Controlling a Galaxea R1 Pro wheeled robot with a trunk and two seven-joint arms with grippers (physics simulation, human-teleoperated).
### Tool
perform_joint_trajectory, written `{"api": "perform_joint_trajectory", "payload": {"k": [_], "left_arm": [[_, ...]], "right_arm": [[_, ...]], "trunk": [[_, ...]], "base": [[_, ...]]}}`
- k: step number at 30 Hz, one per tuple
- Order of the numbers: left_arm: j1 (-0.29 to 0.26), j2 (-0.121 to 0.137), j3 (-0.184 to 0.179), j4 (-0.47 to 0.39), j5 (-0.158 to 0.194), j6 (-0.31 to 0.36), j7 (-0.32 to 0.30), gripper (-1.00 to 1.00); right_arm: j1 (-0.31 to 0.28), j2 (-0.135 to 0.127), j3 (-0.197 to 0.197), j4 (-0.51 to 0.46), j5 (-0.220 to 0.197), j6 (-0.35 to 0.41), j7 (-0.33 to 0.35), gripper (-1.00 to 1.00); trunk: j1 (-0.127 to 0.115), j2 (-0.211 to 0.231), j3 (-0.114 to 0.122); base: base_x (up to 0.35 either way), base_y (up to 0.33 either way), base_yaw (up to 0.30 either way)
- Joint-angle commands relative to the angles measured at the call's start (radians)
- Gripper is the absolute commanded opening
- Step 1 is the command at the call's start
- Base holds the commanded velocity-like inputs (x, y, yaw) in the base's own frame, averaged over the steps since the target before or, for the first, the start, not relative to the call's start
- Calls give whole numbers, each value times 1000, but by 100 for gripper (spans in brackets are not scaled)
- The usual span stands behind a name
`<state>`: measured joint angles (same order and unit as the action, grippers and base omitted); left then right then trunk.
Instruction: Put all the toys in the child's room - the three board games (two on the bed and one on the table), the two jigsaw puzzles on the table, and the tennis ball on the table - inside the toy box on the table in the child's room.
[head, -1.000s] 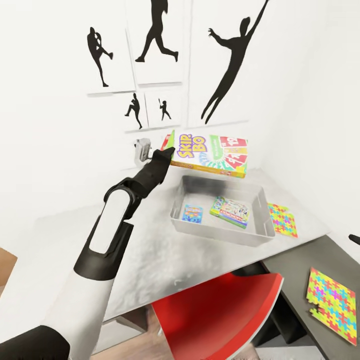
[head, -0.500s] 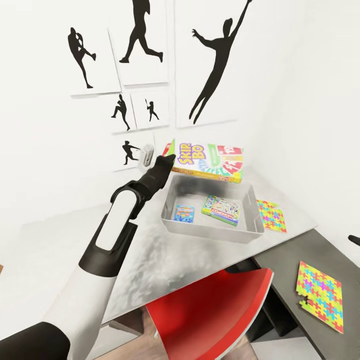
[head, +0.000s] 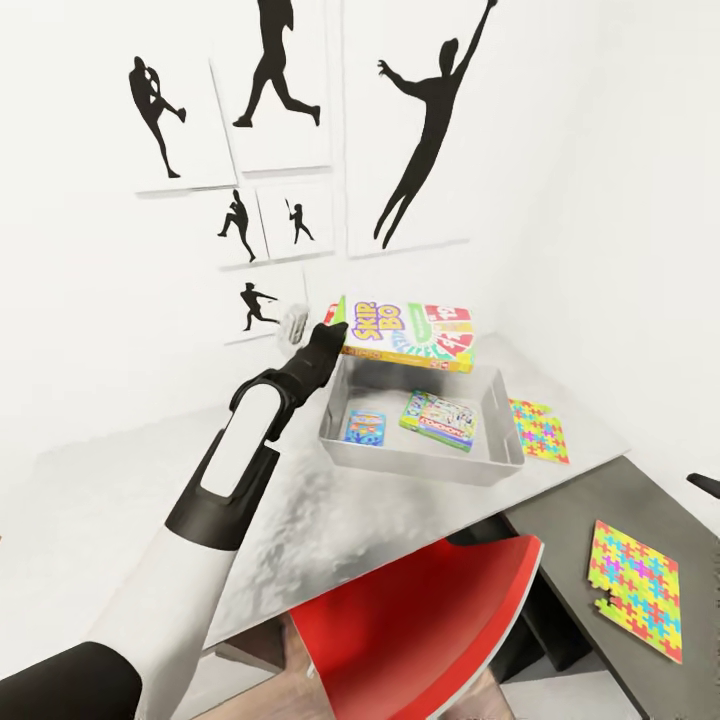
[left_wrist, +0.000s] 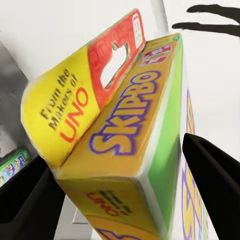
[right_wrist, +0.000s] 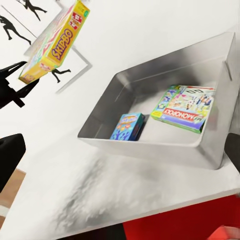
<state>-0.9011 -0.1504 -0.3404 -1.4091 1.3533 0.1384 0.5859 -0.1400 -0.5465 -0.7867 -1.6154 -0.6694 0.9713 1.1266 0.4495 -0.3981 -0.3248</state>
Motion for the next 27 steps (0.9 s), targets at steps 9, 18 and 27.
{"api": "perform_joint_trajectory", "payload": {"k": [9,18,27], "left_arm": [[-3,-1,0,44,6,-1,4,-100],[-8,-3,1,91,7,-3,7,-100],[-21,-3,0,143,4,-27,6,-100]], "right_arm": [[-1,0,9,0,1,3,4,100],[0,0,22,0,6,4,-7,100],[-5,0,84,1,39,14,-74,100]], "trunk": [[1,-2,0],[1,-2,2],[1,-2,2]], "base": [[0,0,-234],[0,0,-133],[0,0,-18]]}}
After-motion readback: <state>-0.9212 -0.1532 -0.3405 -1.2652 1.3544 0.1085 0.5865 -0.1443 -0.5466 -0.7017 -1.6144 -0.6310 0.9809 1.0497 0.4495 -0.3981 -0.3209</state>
